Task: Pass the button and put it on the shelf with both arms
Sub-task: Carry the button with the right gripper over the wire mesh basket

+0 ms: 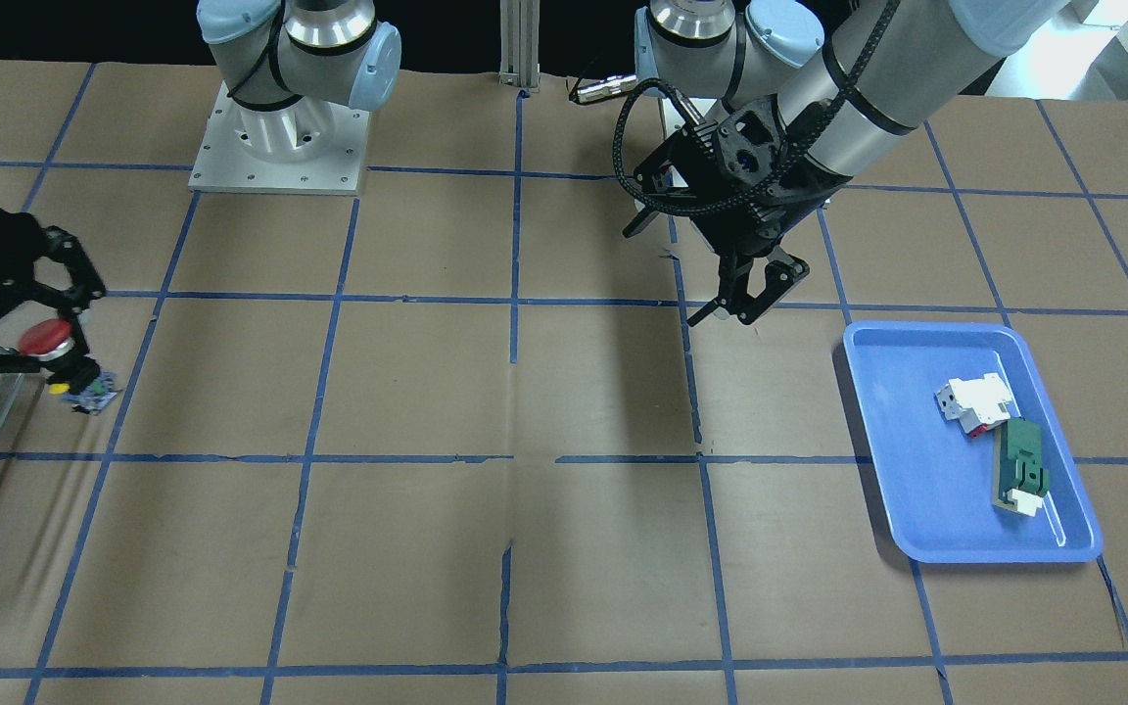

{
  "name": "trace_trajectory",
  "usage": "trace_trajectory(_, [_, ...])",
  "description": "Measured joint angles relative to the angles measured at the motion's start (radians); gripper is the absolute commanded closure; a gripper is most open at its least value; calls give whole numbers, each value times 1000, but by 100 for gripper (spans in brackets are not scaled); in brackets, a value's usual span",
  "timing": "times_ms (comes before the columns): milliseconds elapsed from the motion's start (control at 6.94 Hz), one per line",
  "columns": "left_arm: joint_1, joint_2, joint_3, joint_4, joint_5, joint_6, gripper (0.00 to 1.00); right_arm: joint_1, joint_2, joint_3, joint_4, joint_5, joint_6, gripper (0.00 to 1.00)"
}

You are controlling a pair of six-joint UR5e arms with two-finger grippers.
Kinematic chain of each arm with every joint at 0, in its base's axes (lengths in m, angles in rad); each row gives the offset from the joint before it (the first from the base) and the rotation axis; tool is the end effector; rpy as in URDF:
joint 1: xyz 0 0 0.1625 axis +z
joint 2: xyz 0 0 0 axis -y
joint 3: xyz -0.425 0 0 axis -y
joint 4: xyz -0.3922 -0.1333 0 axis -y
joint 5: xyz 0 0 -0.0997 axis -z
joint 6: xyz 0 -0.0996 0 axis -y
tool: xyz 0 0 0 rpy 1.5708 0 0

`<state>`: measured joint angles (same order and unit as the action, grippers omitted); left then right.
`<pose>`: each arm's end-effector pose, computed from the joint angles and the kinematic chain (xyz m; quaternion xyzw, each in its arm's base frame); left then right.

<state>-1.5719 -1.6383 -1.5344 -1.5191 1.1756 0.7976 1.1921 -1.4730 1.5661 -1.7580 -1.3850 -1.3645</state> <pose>-0.1722 -0.5221 0.4845 -0.3831 -0.9026 0.0854 0.1770 -0.0589 -0.5582 0.4609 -0.4745 0.8741 -0.1011 0.0238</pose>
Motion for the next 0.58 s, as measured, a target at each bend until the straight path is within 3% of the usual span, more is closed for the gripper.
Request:
trace_trajectory(288, [10, 12, 0, 19, 154, -233, 0, -260, 24, -7, -5, 0, -311, 100])
trace_trajectory(576, [19, 26, 0, 21, 262, -445, 0, -447, 108, -21, -53, -2, -534, 100])
